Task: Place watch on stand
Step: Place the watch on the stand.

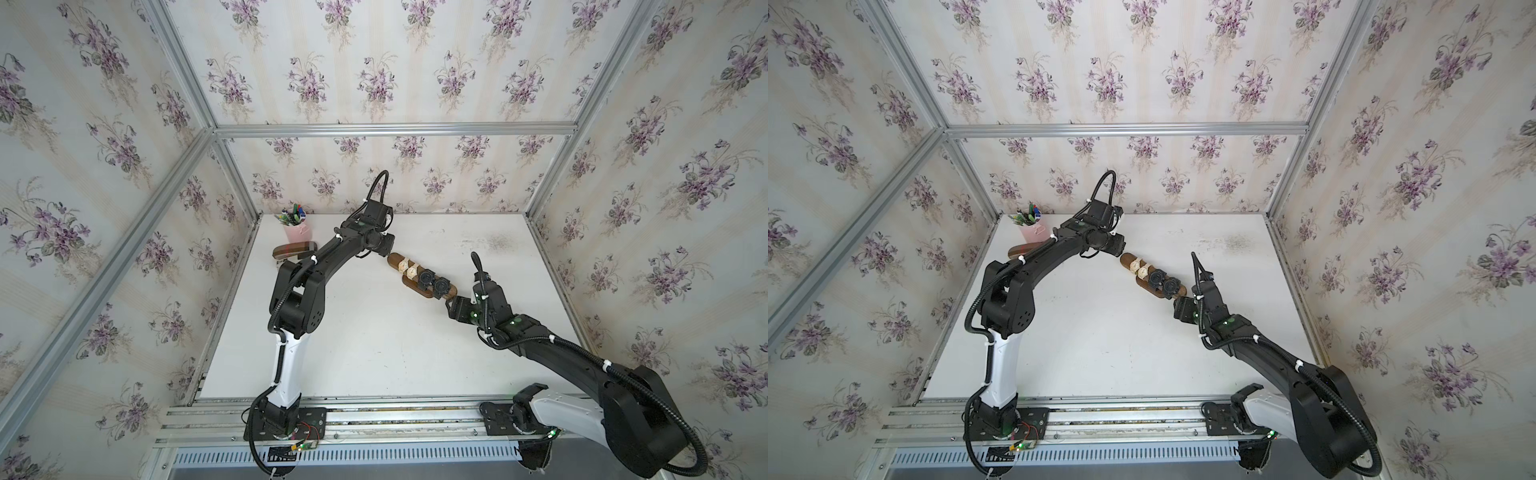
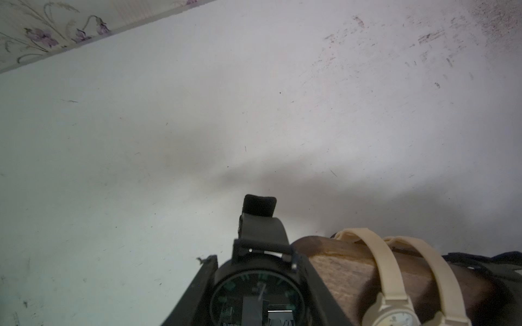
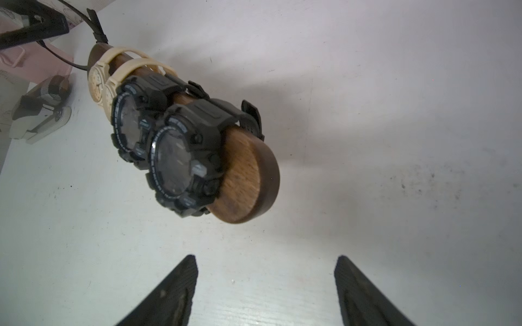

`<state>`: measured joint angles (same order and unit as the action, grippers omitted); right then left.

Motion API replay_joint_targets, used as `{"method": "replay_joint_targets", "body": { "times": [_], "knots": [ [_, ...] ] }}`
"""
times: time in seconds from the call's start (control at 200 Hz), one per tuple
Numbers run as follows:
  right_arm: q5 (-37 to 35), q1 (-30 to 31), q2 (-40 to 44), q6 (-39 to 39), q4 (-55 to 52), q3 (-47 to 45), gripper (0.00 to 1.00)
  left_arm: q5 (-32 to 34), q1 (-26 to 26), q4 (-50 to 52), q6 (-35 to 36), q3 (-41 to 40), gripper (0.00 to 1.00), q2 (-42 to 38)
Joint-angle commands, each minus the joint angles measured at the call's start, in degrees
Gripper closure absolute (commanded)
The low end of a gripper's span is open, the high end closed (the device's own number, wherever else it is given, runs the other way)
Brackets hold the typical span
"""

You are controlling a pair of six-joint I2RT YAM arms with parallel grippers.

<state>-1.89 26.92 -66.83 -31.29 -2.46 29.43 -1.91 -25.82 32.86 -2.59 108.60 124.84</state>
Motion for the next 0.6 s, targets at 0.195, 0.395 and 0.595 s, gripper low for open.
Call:
{"method": "replay_joint_targets", "body": {
  "times": [0.195,0.395,0.595],
  "knots": [
    [-1.49,-0.28,-1.43,-1.43,1.25,-0.25,0.22,-2.92,-1.01,1.75,1.41,-0.13,0.79,-0.15],
    [-2.24,-0.28,-2.6,-1.43,1.39,0.01,0.23,-2.81,-1.77,3.62,1.63,0.1,0.79,-0.3],
    [-2.75,-0.36,-2.91,-1.32,1.95,0.67,0.23,-2.66,-2.35,5.25,1.32,0.39,0.77,-0.12]
  ]
}}
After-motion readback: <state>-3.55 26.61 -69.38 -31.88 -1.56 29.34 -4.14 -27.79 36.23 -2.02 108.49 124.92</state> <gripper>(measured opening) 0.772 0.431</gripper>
